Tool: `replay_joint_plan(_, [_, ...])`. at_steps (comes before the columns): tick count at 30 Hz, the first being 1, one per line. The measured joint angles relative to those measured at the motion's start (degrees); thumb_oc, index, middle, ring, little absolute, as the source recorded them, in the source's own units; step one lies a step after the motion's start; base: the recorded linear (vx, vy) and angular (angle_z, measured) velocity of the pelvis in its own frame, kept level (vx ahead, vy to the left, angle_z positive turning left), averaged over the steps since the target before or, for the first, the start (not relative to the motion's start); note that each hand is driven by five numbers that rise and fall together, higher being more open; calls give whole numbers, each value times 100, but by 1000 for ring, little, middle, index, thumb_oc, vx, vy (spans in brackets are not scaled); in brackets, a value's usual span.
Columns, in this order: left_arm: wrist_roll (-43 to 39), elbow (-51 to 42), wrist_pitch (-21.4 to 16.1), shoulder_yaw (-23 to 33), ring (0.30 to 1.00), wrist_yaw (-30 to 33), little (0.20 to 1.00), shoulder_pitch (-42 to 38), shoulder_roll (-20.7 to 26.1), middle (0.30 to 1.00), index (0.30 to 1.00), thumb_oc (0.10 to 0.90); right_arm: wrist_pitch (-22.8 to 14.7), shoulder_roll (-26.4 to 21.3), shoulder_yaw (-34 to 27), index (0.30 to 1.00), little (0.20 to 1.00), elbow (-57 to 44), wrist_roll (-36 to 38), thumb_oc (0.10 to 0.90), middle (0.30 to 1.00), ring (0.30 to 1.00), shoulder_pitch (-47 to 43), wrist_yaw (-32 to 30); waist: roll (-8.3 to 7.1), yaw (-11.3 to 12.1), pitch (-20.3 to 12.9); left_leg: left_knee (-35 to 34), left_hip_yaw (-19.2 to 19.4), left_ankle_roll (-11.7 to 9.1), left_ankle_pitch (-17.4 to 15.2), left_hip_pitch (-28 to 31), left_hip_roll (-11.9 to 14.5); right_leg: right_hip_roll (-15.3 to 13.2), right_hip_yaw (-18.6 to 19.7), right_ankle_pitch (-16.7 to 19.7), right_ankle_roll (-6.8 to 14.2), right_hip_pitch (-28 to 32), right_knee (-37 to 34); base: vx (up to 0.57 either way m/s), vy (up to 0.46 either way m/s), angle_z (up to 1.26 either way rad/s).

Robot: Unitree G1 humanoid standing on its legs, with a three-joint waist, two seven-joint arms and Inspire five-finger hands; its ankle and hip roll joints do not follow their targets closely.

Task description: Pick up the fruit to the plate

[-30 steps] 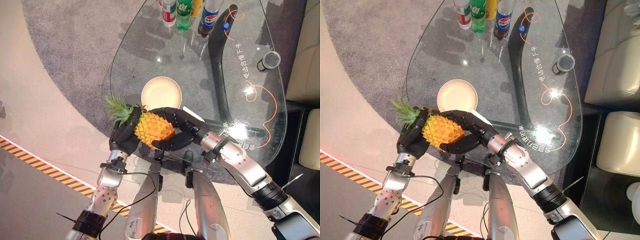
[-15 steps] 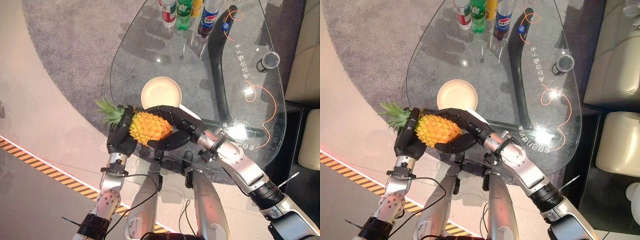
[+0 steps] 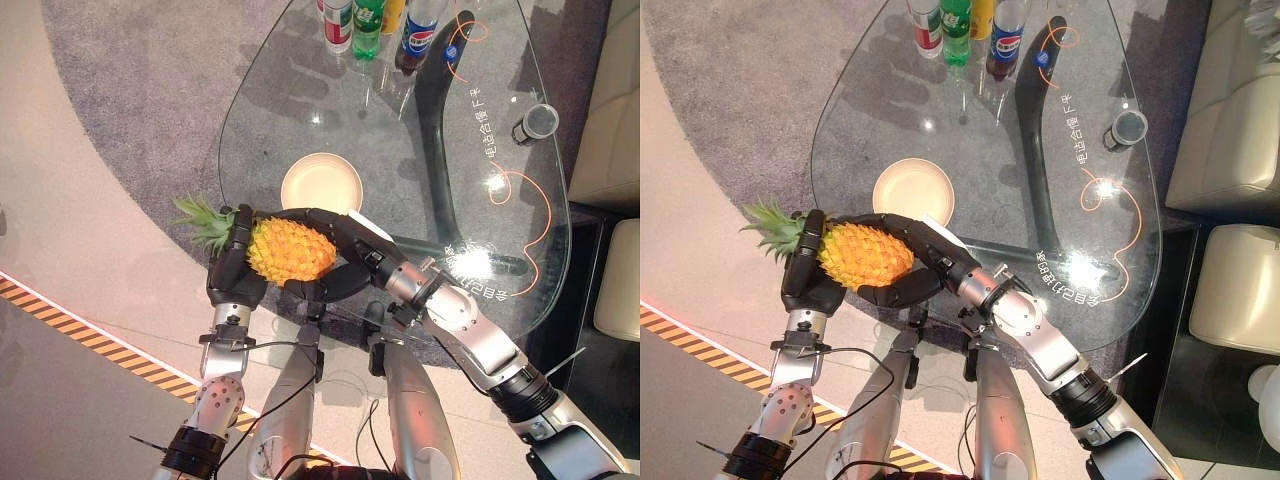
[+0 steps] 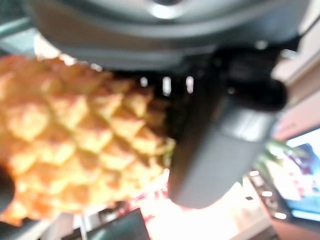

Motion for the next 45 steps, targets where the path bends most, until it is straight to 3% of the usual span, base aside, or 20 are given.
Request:
replay_joint_plan(11, [6, 0, 13, 42, 300, 0, 200, -42, -39, 300, 300, 100, -29, 11, -11, 900, 900, -89, -19, 800, 900, 900, 56, -115, -57, -14, 4, -3, 1, 1, -1, -5, 8, 2, -1, -1, 1, -2, -18, 0, 0, 0])
replay_joint_plan(18, [76, 0, 30, 10, 300, 0, 200, -65, -41, 300, 300, 100, -259, 12, -16, 900, 900, -121, -23, 800, 900, 900, 280, -276, -66, -38, 6, -6, 4, 3, -2, -5, 19, 1, 4, 0, 1, -1, -29, 0, 0, 0])
replay_joint_plan(32, [396, 0, 137, -14, 300, -35, 200, -137, -145, 300, 300, 100, -528, 16, -282, 900, 900, -294, -178, 800, 900, 900, 775, -289, -84, -304, 8, -7, 28, 8, -7, -10, 50, 37, 28, 1, 0, -11, -50, 0, 0, 0])
replay_joint_plan(45, [533, 0, 146, -3, 300, -109, 200, -179, -205, 300, 300, 100, -732, 16, -403, 900, 900, -438, -500, 800, 900, 900, 961, -417, -84, -311, 9, -9, 93, 19, -15, -10, 59, 46, 89, 2, 0, -30, -53, 1, -1, -1])
